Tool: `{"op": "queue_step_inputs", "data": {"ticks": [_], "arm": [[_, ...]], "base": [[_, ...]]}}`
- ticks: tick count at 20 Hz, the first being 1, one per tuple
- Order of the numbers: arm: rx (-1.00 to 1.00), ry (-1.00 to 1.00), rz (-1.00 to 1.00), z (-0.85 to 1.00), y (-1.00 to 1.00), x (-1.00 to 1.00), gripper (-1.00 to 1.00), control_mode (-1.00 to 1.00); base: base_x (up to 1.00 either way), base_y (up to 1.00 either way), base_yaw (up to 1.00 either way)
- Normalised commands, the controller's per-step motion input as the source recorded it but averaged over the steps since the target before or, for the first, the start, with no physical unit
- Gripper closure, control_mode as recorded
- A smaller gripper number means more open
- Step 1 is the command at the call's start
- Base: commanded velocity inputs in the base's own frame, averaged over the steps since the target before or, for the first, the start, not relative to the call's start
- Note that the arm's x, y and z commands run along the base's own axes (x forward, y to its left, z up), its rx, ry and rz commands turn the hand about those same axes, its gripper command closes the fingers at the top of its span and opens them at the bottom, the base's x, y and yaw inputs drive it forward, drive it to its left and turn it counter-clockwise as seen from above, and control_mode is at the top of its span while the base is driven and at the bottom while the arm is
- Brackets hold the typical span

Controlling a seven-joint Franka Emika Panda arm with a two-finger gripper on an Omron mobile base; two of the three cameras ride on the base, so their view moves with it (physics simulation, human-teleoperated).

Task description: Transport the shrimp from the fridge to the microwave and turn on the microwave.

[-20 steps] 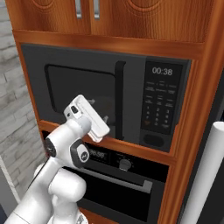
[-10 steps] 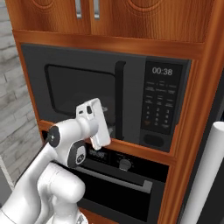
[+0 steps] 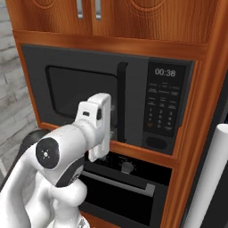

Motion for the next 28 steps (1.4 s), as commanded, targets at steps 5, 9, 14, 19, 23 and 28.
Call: {"op": "queue_step_inputs", "data": {"ticks": [5,9,14,19,23,28], "arm": [[0.32,-0.09,0.0,-0.01,-0.47,-1.0,-1.0,-1.0],[0.25,0.0,0.0,-0.21,-0.5,-0.93,-1.0,-1.0],[0.08,0.0,0.0,-0.26,-0.05,-0.54,1.0,-1.0],[0.0,-0.04,0.01,-0.15,0.0,0.18,1.0,-1.0],[0.0,0.0,0.02,-0.11,-0.01,0.62,1.0,-1.0],[0.01,-0.04,0.0,0.0,-0.16,0.49,1.0,-1.0]], "base": [[0.0,0.0,0.0],[0.0,0.0,0.0],[0.0,0.0,0.0],[0.0,0.0,0.0],[0.0,0.0,0.0],[0.0,0.0,0.0]]}}
